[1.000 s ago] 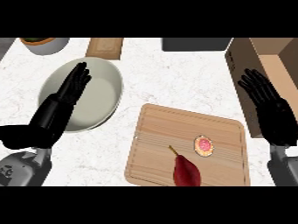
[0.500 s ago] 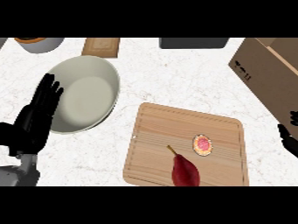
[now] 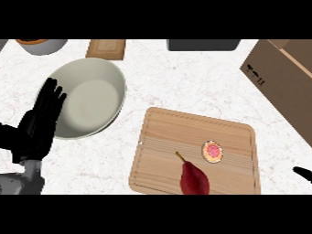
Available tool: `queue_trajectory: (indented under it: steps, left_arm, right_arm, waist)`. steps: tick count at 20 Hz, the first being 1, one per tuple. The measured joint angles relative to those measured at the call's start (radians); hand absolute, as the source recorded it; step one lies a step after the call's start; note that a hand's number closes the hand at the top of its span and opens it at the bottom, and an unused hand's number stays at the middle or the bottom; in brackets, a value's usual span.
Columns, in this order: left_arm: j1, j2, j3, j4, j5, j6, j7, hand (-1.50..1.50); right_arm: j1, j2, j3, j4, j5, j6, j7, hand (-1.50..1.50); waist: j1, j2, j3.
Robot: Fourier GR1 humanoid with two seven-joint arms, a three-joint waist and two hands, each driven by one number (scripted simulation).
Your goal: Pick the cupcake from the cutting board and place it in the cardboard box
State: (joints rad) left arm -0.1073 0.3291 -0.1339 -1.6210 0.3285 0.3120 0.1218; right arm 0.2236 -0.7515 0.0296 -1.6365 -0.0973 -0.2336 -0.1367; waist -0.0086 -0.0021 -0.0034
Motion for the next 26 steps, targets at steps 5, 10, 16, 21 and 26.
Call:
queue_trajectory:
  steps: [5,10,16,21,26]
  left_arm:
    - [0.005,0.0,0.001,-0.01,-0.003,-0.005,0.006,0.0]
    - [0.0,-0.009,0.009,-0.011,-0.01,-0.011,0.016,0.0]
    - [-0.005,-0.026,0.026,-0.005,-0.026,-0.031,0.027,0.0]
    - [0.011,-0.028,0.052,-0.04,-0.03,-0.058,0.049,0.0]
    - [-0.001,-0.06,0.06,-0.032,-0.062,-0.057,0.056,0.0]
  right_arm:
    - [0.002,-0.162,0.045,-0.153,-0.021,0.167,0.237,-1.5]
    - [-0.049,-0.19,0.063,-0.333,-0.082,0.237,0.484,-1.5]
    - [-0.133,-0.12,0.089,-0.456,-0.099,0.267,0.68,-1.5]
    - [-0.203,-0.04,0.143,-0.464,-0.016,0.288,0.797,-1.5]
    - [-0.239,0.045,0.171,-0.461,0.044,0.321,0.894,-1.5]
  waist:
    - [0.006,0.0,-0.001]
    - [0.007,0.0,0.001]
    - [0.01,0.001,0.002]
    - [0.012,0.002,0.003]
    - [0.01,0.002,0.003]
